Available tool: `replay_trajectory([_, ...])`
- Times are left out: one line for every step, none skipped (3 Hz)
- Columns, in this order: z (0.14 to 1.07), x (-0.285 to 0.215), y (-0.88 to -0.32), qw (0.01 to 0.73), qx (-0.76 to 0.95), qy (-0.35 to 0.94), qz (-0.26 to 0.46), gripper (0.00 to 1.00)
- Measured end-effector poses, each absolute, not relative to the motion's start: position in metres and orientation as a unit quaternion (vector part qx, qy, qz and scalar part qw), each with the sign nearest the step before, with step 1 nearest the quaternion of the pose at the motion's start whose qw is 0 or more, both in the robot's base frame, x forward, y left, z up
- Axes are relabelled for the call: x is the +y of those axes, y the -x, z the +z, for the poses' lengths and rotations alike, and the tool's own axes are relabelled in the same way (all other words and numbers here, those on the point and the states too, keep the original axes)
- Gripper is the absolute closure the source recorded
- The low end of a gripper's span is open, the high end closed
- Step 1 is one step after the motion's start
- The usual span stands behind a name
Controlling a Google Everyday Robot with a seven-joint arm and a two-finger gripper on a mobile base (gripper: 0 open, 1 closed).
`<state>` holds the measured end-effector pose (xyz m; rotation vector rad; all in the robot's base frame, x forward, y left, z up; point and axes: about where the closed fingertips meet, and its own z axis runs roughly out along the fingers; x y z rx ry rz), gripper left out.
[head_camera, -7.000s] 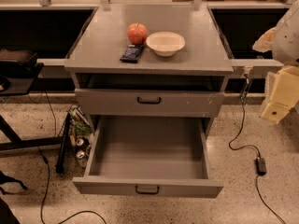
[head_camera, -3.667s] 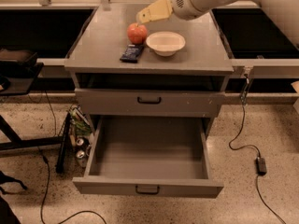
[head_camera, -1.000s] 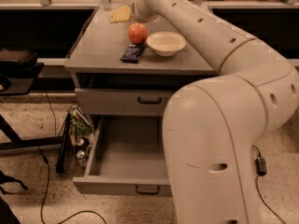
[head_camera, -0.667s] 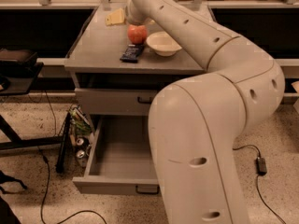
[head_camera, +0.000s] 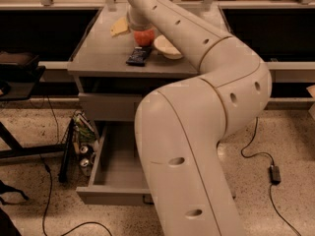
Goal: Place apple into middle drawer
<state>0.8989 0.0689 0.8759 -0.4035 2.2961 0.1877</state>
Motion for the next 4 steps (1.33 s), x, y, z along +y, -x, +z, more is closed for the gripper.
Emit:
replay_trajectory([0.868, 0.073, -0.896, 0.372, 0.909, 0.173, 0.074, 0.0])
replay_trajectory([0.862, 0.079, -0.893, 0.357, 0.911, 0.193, 0.079, 0.18])
replay_trajectory([0.859, 0.083, -0.891, 0.345, 0.911, 0.212, 0.079, 0.5])
replay_trajectory([0.86, 0.084, -0.891, 0.342, 0.911, 0.219, 0.079, 0.73])
